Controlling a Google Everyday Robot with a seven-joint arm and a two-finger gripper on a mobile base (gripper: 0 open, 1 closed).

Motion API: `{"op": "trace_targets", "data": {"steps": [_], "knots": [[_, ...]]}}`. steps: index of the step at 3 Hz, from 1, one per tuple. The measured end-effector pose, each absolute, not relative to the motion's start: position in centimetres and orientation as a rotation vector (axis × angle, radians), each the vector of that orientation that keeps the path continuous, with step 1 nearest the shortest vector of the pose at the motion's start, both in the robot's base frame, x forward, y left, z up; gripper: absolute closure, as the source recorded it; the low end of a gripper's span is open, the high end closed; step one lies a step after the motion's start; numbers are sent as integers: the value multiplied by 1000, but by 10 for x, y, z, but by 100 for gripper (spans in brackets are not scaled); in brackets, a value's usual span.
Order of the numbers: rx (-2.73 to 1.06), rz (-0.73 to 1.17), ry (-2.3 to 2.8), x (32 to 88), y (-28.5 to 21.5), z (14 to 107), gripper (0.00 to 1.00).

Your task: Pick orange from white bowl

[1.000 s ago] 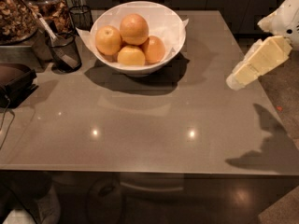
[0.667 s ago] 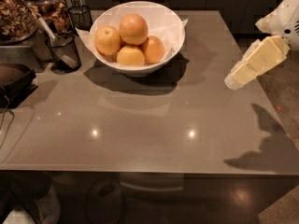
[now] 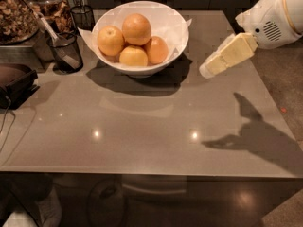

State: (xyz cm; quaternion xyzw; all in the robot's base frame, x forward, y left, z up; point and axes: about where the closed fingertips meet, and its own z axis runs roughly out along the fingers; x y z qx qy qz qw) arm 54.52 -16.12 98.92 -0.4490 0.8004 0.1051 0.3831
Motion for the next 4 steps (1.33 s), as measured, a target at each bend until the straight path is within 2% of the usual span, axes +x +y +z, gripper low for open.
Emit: {"op": "trace_targets", "data": {"steps": [1, 3, 4], "knots": [[-1134, 327, 2001, 575, -140, 986, 0], [-1116, 344, 1969, 578, -134, 985, 0], [-1084, 377, 1925, 604, -106, 988, 0]]}}
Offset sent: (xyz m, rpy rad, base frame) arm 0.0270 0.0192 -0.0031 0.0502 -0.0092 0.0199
